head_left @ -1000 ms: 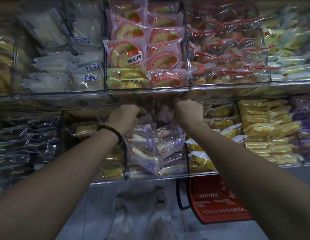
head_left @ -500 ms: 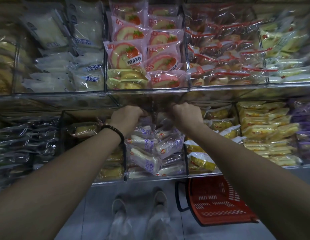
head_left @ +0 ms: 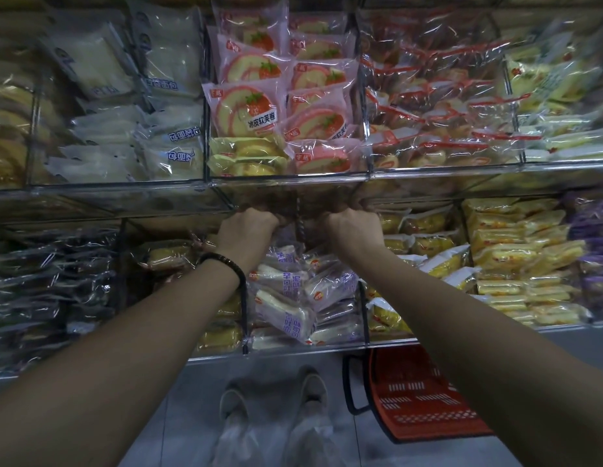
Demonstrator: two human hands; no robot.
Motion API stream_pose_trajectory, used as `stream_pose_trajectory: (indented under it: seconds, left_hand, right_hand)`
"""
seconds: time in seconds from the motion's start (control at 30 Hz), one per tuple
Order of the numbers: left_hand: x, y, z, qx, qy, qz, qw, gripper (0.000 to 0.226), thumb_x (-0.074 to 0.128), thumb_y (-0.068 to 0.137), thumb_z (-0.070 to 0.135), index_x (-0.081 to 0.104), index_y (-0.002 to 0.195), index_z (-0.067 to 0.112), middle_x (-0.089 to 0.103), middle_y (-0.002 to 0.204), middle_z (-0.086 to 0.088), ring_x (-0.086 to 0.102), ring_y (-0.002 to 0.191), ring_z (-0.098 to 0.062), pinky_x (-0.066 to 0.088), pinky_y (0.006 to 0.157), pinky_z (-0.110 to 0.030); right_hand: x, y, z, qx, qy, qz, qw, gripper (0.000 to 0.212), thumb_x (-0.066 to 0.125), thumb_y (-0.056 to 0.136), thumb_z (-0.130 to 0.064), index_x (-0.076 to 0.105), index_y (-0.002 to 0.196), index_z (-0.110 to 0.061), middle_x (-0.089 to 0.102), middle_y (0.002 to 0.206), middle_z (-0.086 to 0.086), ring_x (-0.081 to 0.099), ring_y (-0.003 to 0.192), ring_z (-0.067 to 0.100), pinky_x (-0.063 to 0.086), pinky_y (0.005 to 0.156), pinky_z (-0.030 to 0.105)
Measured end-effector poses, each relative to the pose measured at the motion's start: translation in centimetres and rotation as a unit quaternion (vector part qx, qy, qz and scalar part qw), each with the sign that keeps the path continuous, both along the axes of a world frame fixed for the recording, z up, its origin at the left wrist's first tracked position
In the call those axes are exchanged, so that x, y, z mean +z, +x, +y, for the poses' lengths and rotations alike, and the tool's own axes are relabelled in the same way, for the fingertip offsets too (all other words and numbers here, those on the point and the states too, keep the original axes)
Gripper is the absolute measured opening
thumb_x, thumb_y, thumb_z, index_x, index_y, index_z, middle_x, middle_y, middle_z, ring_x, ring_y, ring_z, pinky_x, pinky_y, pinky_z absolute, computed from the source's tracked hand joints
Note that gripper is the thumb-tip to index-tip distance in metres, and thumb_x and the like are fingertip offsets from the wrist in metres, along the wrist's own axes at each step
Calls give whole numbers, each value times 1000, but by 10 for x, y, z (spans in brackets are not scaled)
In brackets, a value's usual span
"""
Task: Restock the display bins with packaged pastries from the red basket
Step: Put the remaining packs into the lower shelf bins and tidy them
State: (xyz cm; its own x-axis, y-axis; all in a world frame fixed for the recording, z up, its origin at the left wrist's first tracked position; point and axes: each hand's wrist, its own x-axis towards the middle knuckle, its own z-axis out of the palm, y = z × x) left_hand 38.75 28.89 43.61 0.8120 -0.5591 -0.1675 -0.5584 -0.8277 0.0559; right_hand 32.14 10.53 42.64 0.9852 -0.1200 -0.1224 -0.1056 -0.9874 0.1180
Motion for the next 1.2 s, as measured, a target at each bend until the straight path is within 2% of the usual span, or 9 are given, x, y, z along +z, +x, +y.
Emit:
stream_pose_trajectory:
  seconds: [0.13, 0.2, 0.3, 0.43, 0.57, 0.7, 0.83, 0.97, 1.2]
  left_hand:
    - [1, 3, 3, -10, -6, -2, 1000, 33, 60, 101, 33, 65, 132, 45, 73, 113, -6, 72, 103, -35, 58, 82, -40]
    - [1, 3, 1, -9, 7, -18, 1000, 34, 63, 99, 32, 66, 130, 46, 73, 112, -3, 72, 102, -33, 58, 82, -39]
    - [3, 1, -7, 18, 16, -35, 999, 23, 64, 97, 28, 71, 118, 36, 74, 105, -6, 72, 100, -33, 55, 78, -38]
    - [-5, -5, -4, 31, -78, -43, 996, 22, 68, 94, 16, 71, 116, 17, 67, 95, -13, 69, 89, -38, 49, 65, -39]
    - [-14, -14, 16, -50, -185, -46, 980, 26, 71, 86, 7, 70, 111, 15, 57, 94, -9, 62, 81, -33, 49, 59, -37]
    - [-15, -18, 26, -95, -144, 22, 985, 34, 71, 88, 19, 67, 122, 19, 65, 103, -5, 67, 91, -32, 57, 72, -41]
    - [-17, -19, 23, -71, -97, 34, 992, 45, 75, 90, 22, 62, 133, 18, 65, 117, -8, 66, 105, -35, 57, 84, -46]
    - [-12, -20, 15, -65, -13, 19, 998, 47, 71, 94, 29, 59, 138, 24, 66, 125, -4, 63, 114, -31, 50, 96, -43]
    - [-15, -29, 20, -69, -42, 8, 997, 55, 52, 97, 3, 58, 146, 28, 60, 120, -9, 60, 107, -34, 51, 83, -40]
  right_hand:
    - [2, -2, -7, -23, -30, -19, 999, 31, 66, 91, -17, 69, 121, -25, 74, 114, 10, 70, 110, 38, 49, 99, 46]
    - [1, -4, -7, -15, -27, -15, 999, 30, 64, 93, -16, 70, 120, -28, 77, 107, 10, 71, 107, 37, 50, 95, 45]
    - [1, -2, -7, -4, -13, -14, 1000, 26, 65, 95, -16, 73, 116, -29, 78, 98, 5, 75, 95, 32, 54, 83, 40]
    - [5, -7, -15, -8, 32, -84, 996, 34, 73, 91, -37, 70, 123, -27, 70, 120, 7, 66, 113, 34, 43, 104, 52]
    - [9, -21, -17, 92, 110, -50, 988, 42, 84, 80, -28, 70, 120, -25, 69, 104, 5, 68, 92, 32, 51, 74, 38]
    - [14, -24, -3, 110, 141, 73, 981, 43, 81, 86, -30, 65, 126, -37, 69, 124, -3, 66, 110, 25, 52, 81, 36]
    - [11, -18, 3, 101, 100, 82, 986, 34, 68, 97, -33, 65, 130, -34, 70, 128, 0, 64, 117, 26, 44, 94, 39]
    - [8, -19, 7, 109, 43, 65, 991, 29, 61, 100, -36, 66, 128, -38, 75, 121, -1, 66, 115, 25, 40, 94, 39]
    - [6, -26, 0, 61, -1, -14, 998, 31, 64, 96, -45, 67, 125, -35, 74, 119, 0, 60, 113, 28, 43, 94, 41]
